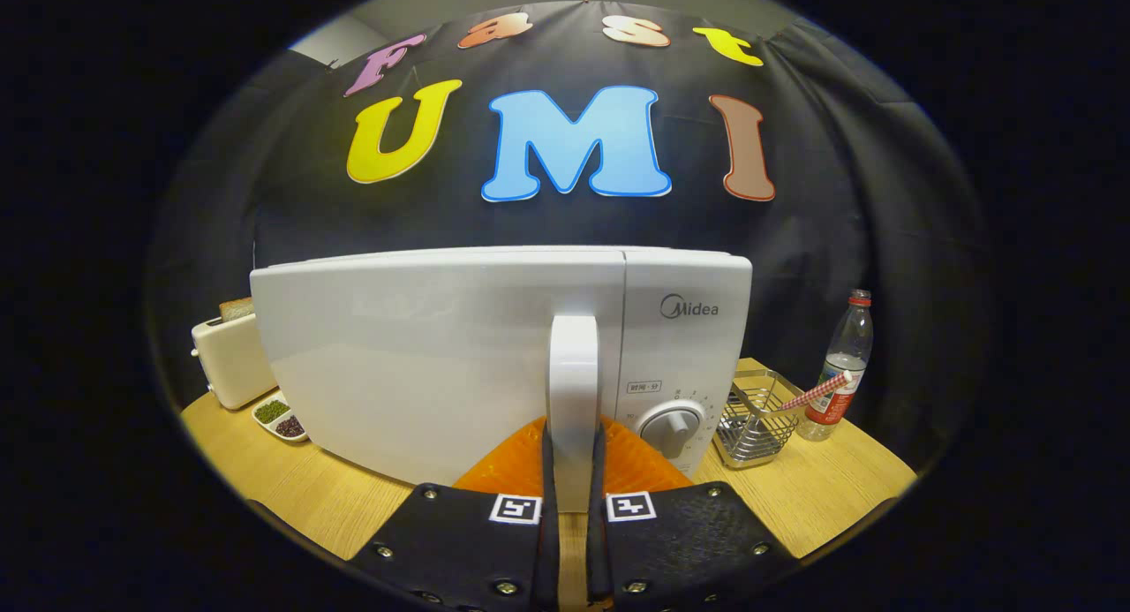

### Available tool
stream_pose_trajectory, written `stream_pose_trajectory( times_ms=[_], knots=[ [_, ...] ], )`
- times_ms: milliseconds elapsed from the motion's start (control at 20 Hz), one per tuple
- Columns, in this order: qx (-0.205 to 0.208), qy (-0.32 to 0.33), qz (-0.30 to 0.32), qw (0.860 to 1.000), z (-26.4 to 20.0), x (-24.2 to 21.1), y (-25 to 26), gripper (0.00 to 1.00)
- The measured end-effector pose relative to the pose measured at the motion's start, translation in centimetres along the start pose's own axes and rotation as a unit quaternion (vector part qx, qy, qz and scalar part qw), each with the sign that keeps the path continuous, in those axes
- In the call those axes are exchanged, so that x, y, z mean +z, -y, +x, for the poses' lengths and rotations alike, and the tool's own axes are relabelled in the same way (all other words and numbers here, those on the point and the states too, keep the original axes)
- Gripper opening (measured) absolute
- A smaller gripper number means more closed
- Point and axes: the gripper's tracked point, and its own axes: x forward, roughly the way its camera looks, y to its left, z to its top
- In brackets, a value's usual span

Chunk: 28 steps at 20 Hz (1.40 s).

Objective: Open the microwave, put the food inside, and close the microwave door.

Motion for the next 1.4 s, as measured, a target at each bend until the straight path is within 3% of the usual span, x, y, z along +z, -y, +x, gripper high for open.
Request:
stream_pose_trajectory(
  times_ms=[250,500,750,850,1100,1400],
  knots=[
    [-0.006,0.008,-0.023,1.0,-5.0,-1.0,-1.2,0.13],
    [0.087,-0.008,-0.019,0.996,-14.3,-2.7,-6.4,0.12],
    [0.187,-0.001,-0.011,0.982,-21.6,-4.1,-14.3,0.12],
    [0.209,0.005,-0.008,0.978,-23.7,-4.0,-17.3,0.11],
    [0.193,0.056,-0.024,0.979,-26.5,-2.3,-23.2,0.11],
    [0.127,0.059,0.008,0.99,-27.3,-2.6,-27.0,0.11]
  ],
)
